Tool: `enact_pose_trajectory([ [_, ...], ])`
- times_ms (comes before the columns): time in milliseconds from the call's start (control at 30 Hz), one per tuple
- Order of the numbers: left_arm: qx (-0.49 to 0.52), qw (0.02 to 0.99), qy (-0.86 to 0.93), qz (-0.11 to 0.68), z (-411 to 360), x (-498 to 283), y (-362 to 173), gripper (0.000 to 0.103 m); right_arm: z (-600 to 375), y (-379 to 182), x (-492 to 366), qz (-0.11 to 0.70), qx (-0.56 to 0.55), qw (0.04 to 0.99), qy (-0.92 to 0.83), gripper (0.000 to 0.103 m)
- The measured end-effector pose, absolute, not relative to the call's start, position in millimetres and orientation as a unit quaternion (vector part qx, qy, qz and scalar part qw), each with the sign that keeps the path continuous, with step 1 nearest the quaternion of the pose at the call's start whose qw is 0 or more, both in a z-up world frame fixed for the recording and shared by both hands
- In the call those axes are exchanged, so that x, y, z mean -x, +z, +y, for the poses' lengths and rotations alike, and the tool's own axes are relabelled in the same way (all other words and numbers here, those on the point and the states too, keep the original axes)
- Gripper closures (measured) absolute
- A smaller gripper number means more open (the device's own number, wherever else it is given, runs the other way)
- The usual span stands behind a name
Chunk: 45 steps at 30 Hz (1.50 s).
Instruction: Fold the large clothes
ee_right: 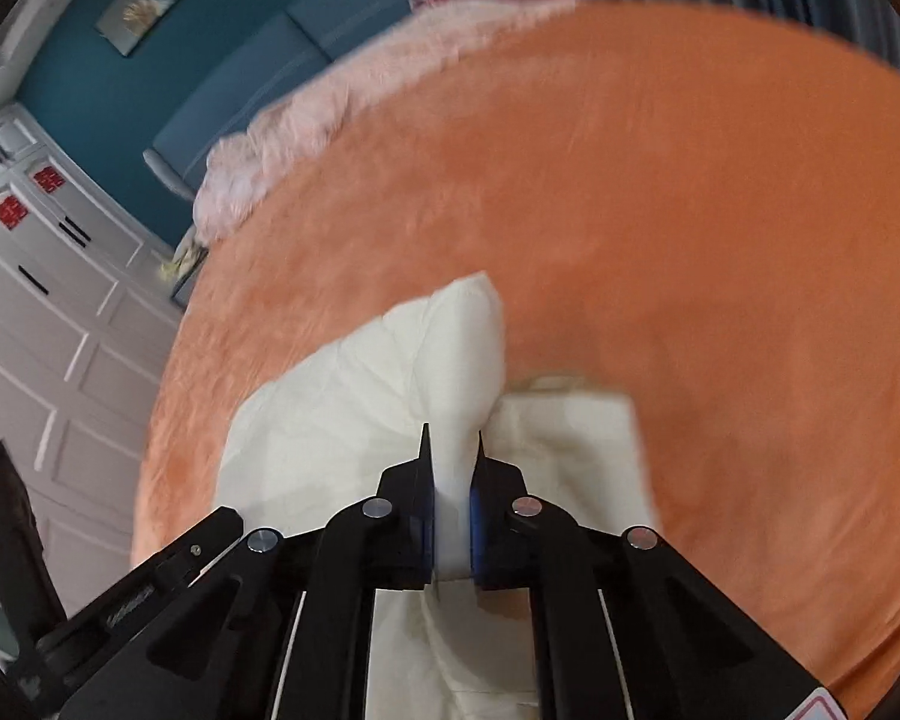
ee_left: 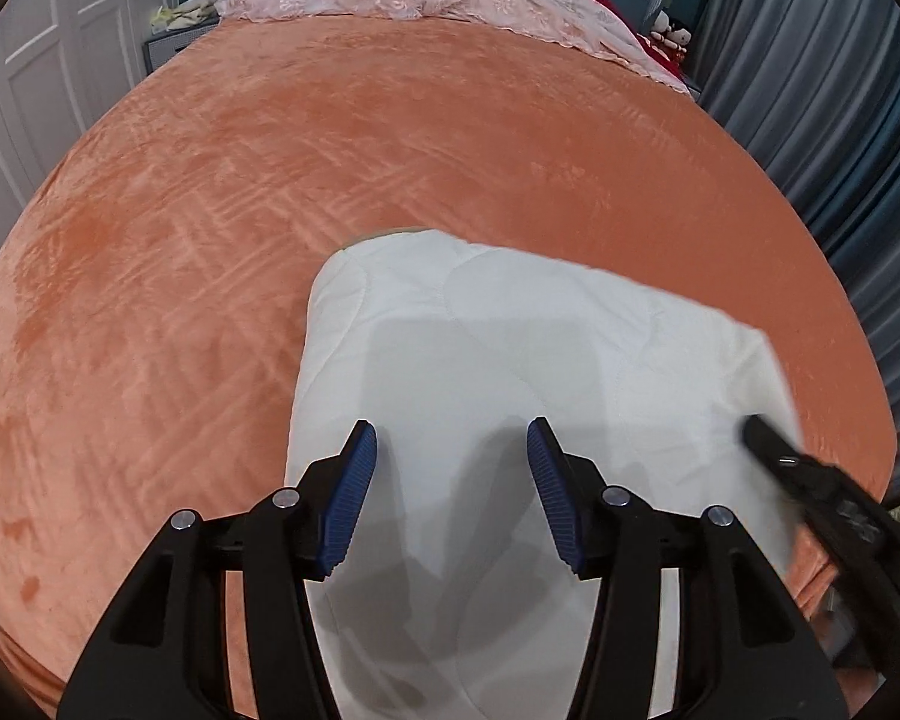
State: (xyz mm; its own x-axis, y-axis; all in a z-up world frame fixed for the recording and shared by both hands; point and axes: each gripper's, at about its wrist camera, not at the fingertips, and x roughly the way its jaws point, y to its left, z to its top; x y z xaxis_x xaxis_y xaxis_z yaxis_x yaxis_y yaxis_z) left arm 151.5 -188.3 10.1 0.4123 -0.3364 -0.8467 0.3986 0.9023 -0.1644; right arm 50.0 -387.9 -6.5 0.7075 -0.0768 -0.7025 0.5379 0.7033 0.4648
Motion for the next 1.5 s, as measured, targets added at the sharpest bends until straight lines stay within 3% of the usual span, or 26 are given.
enact_pose_trajectory([
  [533, -0.098, 0.861, -0.194, 0.46, -222, -148, -35, 0.043, -401, -77, -68, 0.388, -0.301, 0.847, -0.201, 0.092],
  [1500, -0.116, 0.886, -0.168, 0.417, -228, -147, -62, 0.039, -393, -95, -71, 0.365, -0.28, 0.864, -0.205, 0.088],
])
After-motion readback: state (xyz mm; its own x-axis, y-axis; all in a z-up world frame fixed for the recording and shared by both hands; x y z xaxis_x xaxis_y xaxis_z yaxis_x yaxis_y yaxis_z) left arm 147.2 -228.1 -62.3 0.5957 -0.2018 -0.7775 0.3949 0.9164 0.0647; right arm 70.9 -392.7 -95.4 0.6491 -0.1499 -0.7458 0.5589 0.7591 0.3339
